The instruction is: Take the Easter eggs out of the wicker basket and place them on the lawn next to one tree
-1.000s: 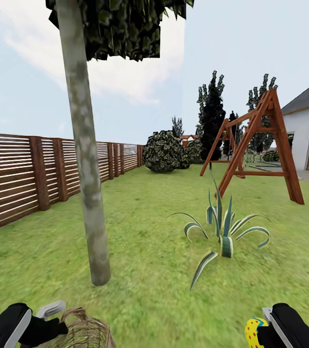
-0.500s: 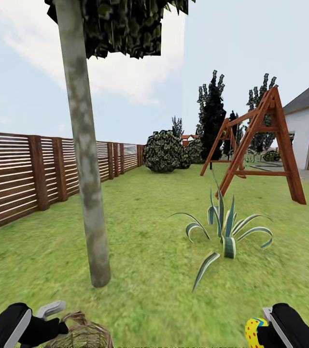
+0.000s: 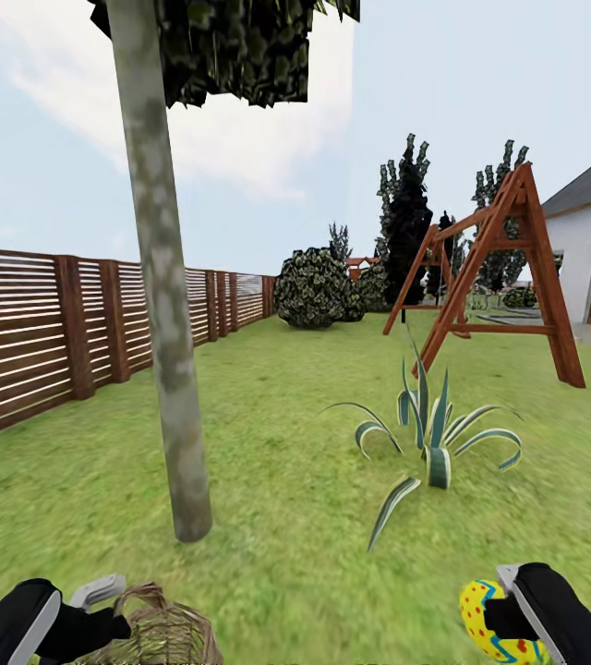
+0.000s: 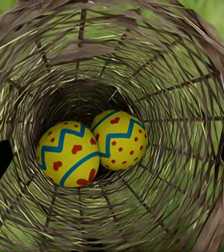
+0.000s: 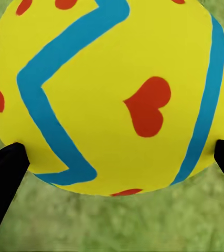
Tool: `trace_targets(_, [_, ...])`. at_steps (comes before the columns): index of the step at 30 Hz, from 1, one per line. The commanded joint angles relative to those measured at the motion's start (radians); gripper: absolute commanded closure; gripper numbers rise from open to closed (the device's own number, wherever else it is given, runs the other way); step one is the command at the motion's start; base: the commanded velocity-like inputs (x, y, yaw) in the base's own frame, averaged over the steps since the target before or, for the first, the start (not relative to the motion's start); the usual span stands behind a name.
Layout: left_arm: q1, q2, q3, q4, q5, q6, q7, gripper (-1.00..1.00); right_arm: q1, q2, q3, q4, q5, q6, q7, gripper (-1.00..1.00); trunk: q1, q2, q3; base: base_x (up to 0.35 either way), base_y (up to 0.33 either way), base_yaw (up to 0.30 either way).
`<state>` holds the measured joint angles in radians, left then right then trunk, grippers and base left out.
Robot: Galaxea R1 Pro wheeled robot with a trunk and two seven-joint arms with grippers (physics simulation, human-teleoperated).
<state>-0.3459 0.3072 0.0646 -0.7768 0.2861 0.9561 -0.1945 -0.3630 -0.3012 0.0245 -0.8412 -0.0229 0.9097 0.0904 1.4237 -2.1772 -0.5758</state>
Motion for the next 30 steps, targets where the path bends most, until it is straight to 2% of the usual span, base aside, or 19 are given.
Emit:
trace_targets(1, [-0.001, 0.0, 0.003, -0.001, -0.008, 0.004, -0.01, -1.0, -0.001, 0.001, 0.003, -0.007, 0.002, -0.003, -0.001, 1.0, 0.004, -0.008, -0.005, 0.0, 0.0, 0.0])
trace_targets(5, [-0.001, 0.0, 0.003, -0.001, -0.008, 0.004, -0.01, -1.0, -0.001, 0.0, -0.002, -0.012, -0.002, -0.021, 0.001, 1.0, 0.019, -0.036, -0.017, 0.0, 0.0, 0.0])
trace_targets(7, [-0.001, 0.0, 0.003, -0.001, -0.008, 0.004, -0.01, -1.0, -0.001, 0.002, -0.002, -0.02, -0.003, -0.062, 0.002, 1.0, 0.027, -0.05, -0.023, 0.0, 0.0, 0.0])
trace_targets(11, [-0.001, 0.001, 0.009, -0.001, -0.007, 0.004, -0.011, -1.0, -0.001, 0.005, 0.002, -0.187, -0.004, -0.085, 0.006, 1.0, 0.042, -0.078, -0.036, 0.0, 0.0, 0.0])
trace_targets(14, [0.0, 0.001, 0.009, -0.001, -0.007, 0.004, -0.011, -1.0, -0.001, 0.005, 0.0, -0.238, -0.005, -0.139, 0.007, 1.0, 0.054, -0.099, -0.045, 0.0, 0.0, 0.0])
trace_targets(17, [0.0, 0.0, 0.006, -0.001, -0.008, 0.004, -0.01, -1.0, -0.001, 0.004, 0.001, -0.253, -0.005, -0.173, 0.006, 1.0, 0.065, -0.12, -0.055, 0.0, 0.0, 0.0])
trace_targets(30, [-0.001, 0.001, 0.014, -0.002, -0.005, 0.003, -0.009, -1.0, -0.001, 0.005, 0.005, -0.253, -0.003, -0.176, 0.0, 1.0, 0.115, -0.211, -0.095, 0.0, 0.0, 0.0])
